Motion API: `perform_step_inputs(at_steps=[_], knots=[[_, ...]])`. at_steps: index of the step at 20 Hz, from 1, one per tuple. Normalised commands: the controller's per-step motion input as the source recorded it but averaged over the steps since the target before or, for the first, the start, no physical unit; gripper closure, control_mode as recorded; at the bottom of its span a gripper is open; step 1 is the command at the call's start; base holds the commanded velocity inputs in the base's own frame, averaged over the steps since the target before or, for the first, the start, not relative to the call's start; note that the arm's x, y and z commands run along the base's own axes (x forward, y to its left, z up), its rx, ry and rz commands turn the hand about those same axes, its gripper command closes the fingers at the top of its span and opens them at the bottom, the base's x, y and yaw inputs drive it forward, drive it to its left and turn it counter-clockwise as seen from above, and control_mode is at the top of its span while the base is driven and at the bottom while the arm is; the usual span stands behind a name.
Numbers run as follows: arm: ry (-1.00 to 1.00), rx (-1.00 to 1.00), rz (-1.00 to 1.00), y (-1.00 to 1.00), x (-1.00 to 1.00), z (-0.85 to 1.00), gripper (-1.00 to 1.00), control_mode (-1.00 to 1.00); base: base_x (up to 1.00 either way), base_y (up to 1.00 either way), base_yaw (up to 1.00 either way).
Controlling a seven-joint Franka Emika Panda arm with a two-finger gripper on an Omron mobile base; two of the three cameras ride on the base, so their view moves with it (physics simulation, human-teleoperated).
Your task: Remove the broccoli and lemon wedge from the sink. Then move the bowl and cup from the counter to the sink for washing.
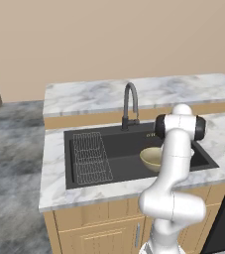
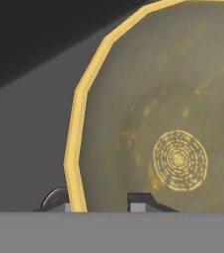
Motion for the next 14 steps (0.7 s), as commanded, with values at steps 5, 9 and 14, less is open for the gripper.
perform_step_inputs(at_steps=[5,9,14], knots=[[-0.10,0.02,0.02,0.09,0.00,-0.14,1.00,-1.00,0.00,0.00,0.00],[-0.10,0.00,0.00,0.12,-0.01,-0.09,-1.00,-1.00,0.00,0.00,0.00],[-0.11,0.00,0.00,0.06,-0.02,-0.01,-1.00,-1.00,0.00,0.00,0.00]])
